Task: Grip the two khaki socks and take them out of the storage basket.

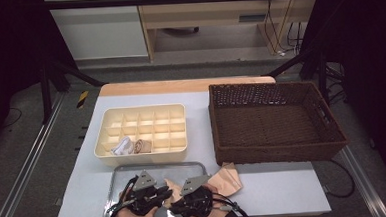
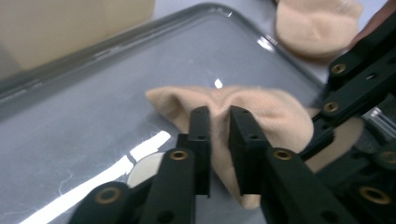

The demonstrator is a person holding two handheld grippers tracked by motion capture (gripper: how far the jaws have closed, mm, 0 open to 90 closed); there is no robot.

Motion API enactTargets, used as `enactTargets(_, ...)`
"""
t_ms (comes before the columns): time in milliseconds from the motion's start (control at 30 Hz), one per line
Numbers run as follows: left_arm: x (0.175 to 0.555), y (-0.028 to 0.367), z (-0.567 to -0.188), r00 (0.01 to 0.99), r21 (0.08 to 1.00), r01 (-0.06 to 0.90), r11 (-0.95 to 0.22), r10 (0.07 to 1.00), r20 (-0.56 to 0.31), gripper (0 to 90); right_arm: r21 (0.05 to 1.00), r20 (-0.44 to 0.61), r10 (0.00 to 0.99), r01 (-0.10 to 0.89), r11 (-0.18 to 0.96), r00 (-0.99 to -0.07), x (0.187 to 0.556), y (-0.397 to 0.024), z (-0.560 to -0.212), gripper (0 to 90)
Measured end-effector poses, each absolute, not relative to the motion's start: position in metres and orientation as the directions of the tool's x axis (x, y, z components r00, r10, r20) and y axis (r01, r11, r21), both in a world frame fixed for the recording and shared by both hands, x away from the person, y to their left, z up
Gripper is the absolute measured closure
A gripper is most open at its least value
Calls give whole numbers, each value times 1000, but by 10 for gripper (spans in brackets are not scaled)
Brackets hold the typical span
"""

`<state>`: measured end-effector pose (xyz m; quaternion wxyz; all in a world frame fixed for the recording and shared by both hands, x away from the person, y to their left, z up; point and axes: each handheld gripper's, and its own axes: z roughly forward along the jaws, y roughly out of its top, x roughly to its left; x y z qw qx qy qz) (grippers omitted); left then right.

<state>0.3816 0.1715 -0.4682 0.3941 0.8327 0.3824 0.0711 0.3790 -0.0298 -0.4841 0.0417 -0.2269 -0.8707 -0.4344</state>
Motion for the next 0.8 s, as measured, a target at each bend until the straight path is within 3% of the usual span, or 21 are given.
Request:
enactTargets(200,383,175,-469,705,715,567,-409,689,-165,857,747,297,389,466,474,-872,381,-45,-469,724)
enactTargets(400,384,176,-469,711,717,560,-415,685,-160,856,763,274,501,503,406,-821,393,-78,-455,668)
enactTargets(667,383,178,-465,718,740,542,-398,677,-162,858,712,304,505,545,443,-808,394,-79,-472,671)
enactTargets(800,384,180,-461,722,764,523,-377,673,-162,861,700,311,475,536,472,-823,392,-71,-478,729)
